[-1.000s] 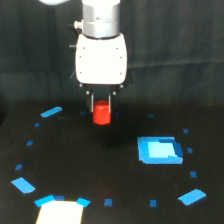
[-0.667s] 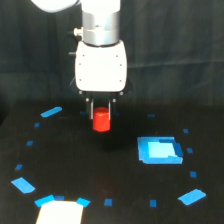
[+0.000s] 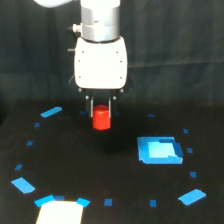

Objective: Pick up the red object from the table

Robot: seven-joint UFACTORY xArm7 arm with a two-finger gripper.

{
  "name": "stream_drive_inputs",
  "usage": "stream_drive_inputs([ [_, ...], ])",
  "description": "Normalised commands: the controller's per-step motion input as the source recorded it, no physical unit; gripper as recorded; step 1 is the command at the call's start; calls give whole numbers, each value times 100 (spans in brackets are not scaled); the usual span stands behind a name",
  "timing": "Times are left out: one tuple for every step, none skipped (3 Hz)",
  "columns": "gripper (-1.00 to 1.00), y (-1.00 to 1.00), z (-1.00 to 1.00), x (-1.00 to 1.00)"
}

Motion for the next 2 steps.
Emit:
stream_drive_inputs([
  [-86, -85, 16, 10],
  [-100, -56, -65, 19],
])
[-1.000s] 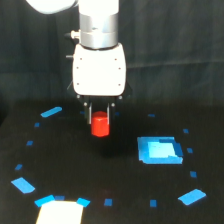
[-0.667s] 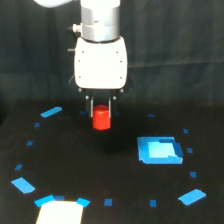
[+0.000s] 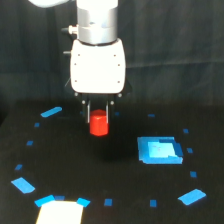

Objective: Pick up the red object from the table

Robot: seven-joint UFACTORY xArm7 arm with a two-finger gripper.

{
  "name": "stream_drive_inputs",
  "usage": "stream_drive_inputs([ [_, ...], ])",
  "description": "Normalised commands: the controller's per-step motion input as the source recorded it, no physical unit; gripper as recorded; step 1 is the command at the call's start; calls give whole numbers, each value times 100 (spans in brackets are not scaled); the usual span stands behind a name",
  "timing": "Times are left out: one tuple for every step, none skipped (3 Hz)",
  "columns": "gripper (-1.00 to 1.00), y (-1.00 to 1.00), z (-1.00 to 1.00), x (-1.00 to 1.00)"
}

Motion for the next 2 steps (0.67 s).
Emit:
stream_drive_inputs([
  [-100, -52, -43, -13],
  [-100, -7, -46, -10],
])
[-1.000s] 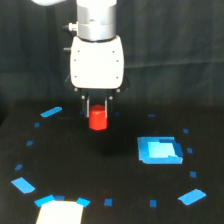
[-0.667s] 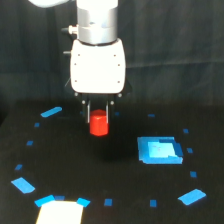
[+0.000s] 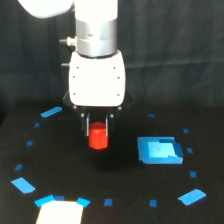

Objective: Pick up the red object from the table

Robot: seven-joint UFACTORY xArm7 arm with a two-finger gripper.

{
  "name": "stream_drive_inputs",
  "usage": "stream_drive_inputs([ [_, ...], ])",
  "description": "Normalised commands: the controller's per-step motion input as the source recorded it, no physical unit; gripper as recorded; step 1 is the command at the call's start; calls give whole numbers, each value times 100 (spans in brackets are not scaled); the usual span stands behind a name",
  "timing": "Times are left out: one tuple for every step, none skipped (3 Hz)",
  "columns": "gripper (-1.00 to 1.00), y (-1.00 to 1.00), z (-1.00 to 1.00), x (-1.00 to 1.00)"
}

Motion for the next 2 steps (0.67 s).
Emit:
stream_drive_inputs([
  [-100, 100, 54, 25],
  [-100, 100, 96, 38],
])
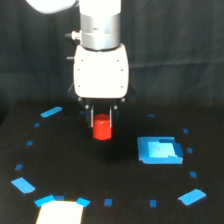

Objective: Pick up the red object from the table

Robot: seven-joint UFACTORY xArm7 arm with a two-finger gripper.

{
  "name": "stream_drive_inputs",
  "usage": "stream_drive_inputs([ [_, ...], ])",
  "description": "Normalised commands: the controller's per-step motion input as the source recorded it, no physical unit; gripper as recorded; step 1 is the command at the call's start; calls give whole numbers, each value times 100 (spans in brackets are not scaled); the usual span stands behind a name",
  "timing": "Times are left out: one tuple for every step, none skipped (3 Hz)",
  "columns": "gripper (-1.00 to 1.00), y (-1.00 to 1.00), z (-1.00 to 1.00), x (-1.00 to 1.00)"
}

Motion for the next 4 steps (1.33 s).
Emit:
stream_drive_inputs([
  [-61, -100, 9, -18],
  [-98, 19, 63, 5],
  [-100, 14, 14, -2],
  [-100, -19, -40, 40],
])
